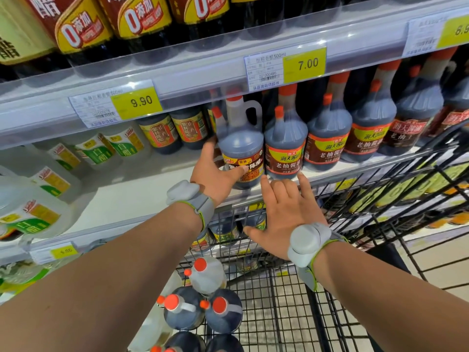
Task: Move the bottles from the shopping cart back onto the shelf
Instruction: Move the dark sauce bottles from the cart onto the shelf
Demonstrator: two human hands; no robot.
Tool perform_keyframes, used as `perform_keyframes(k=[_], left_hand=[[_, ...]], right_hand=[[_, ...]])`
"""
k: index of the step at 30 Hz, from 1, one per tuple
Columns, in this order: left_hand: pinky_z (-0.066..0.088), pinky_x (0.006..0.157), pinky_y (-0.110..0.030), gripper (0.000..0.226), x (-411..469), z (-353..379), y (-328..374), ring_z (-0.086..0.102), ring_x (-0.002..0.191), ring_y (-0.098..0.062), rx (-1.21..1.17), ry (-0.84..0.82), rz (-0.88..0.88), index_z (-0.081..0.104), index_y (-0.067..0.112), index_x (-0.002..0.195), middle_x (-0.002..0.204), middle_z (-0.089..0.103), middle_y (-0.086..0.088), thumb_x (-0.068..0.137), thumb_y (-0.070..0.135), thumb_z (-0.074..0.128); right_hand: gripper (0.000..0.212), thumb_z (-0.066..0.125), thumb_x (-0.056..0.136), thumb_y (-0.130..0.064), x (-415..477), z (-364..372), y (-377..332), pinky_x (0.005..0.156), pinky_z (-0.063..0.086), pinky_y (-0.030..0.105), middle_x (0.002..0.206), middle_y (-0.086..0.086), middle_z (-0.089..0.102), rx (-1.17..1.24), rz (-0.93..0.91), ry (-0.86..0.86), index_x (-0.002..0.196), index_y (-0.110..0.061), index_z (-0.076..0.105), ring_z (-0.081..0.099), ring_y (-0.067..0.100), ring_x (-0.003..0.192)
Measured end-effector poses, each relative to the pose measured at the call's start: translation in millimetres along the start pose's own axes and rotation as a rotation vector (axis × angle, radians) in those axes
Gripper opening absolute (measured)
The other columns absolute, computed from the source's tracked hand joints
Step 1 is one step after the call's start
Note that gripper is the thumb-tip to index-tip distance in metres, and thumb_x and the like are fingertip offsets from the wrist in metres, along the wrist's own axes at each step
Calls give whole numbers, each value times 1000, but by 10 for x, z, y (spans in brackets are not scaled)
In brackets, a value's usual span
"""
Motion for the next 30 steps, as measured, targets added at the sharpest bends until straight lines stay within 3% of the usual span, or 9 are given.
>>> perform_keyframes(k=[5,9,14,16,23,27,30], left_hand=[[52,102,-49,96,58,-5,32,61,123,-22,52,-35,-12,44,30,140,134,62,5,55,56,82],[48,106,-47,92,-7,-59,100,57,128,-23,97,-73,22,43,26,145,140,59,3,65,51,81],[31,108,-24,85,-148,-189,144,40,144,-21,241,-122,113,32,21,157,159,42,1,88,43,76],[24,112,-22,88,-241,-313,89,32,149,-19,297,-149,155,27,20,160,165,33,0,89,45,73],[10,128,-41,89,-456,-608,-116,2,158,-23,460,-282,263,14,29,162,171,8,1,93,56,63],[7,126,-53,93,-672,-793,-169,-3,158,-29,614,-304,344,12,30,162,172,6,-1,85,67,49],[3,126,-53,93,-902,-850,-308,-5,158,-29,661,-365,384,14,29,162,172,4,0,83,66,48]], right_hand=[[107,18,80,-83,13,-18,40,120,-7,55,147,3,31,21,6,0,157,-13,-6,21,28,143],[107,18,79,-83,15,-5,37,121,-5,54,149,3,32,16,7,19,157,-13,-1,21,29,144],[111,13,77,-86,32,58,74,120,9,59,144,11,46,-45,25,43,158,-10,14,33,36,141],[113,7,72,-87,31,62,26,121,5,58,151,8,38,-74,53,11,158,-13,6,24,33,147],[115,1,63,-87,-45,-14,-35,122,-7,55,167,-2,3,41,196,-63,157,-22,-11,-6,21,154],[108,15,71,-84,-172,-104,-451,122,-2,55,168,0,0,124,150,33,157,-25,-11,-6,23,154],[104,20,75,-79,-277,-124,-761,123,-2,53,168,1,2,205,106,83,158,-22,-7,-4,23,154]])
Point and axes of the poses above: each hand's wrist, its own x-axis towards the middle knuckle, its own z-axis out of the palm, y = z × x, the point moved 9 cm from there along x, towards the middle knuckle
